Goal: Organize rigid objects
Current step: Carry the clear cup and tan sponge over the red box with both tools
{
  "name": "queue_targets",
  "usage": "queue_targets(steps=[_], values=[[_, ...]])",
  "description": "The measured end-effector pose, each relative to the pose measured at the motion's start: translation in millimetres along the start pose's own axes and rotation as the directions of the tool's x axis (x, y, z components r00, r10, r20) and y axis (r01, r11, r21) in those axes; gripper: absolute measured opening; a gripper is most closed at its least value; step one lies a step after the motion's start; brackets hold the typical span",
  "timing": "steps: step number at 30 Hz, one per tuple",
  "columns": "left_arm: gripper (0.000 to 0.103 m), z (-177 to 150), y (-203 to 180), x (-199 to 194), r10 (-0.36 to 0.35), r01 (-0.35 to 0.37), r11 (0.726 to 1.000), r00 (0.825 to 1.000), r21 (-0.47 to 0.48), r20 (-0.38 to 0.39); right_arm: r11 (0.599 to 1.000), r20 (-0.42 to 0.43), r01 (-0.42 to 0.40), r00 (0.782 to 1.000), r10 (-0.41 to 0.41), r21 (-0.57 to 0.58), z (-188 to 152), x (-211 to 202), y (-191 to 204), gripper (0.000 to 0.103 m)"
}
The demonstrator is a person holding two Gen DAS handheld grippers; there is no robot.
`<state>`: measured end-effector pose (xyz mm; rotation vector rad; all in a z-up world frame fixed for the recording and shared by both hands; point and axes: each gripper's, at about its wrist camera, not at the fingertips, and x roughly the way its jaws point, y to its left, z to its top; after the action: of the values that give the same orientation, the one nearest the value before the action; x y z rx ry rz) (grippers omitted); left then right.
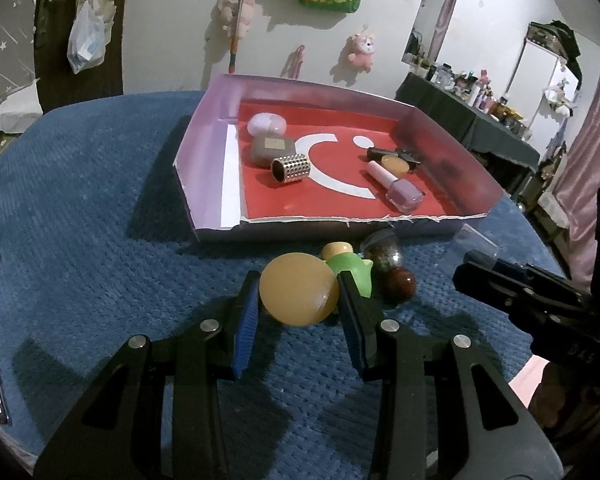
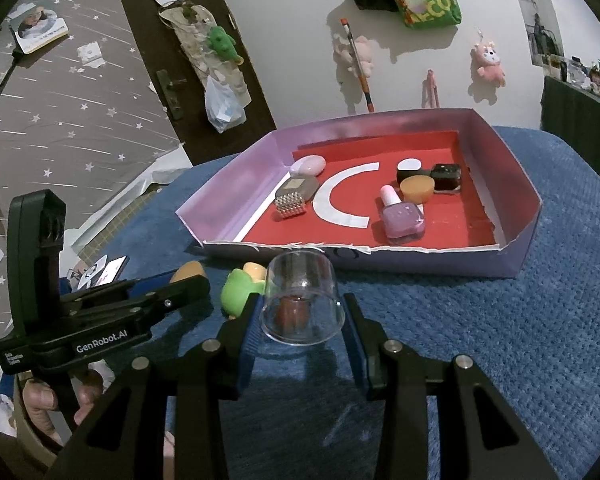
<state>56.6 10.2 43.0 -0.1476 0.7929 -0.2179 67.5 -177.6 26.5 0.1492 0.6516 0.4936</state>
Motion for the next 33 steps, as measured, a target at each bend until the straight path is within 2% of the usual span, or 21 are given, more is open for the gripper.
queue_targets(steps=[13,33], values=[[0.036,16.8,-15.3,-8.1,-0.024,0.022,0.999,0.999,0.039,0.036,0.999,0.014,-0.037,0.999,0.037,0.001,3.7,-6.6,1.0,0.042],[0.036,55.8,-29.6,3.7,-0.048,0.042,0.995,0.997,0.091,0.061,0.999,0.036,-0.032,0.999,0.033,-0.045,42.3,-8.1,-3.4,0.042]])
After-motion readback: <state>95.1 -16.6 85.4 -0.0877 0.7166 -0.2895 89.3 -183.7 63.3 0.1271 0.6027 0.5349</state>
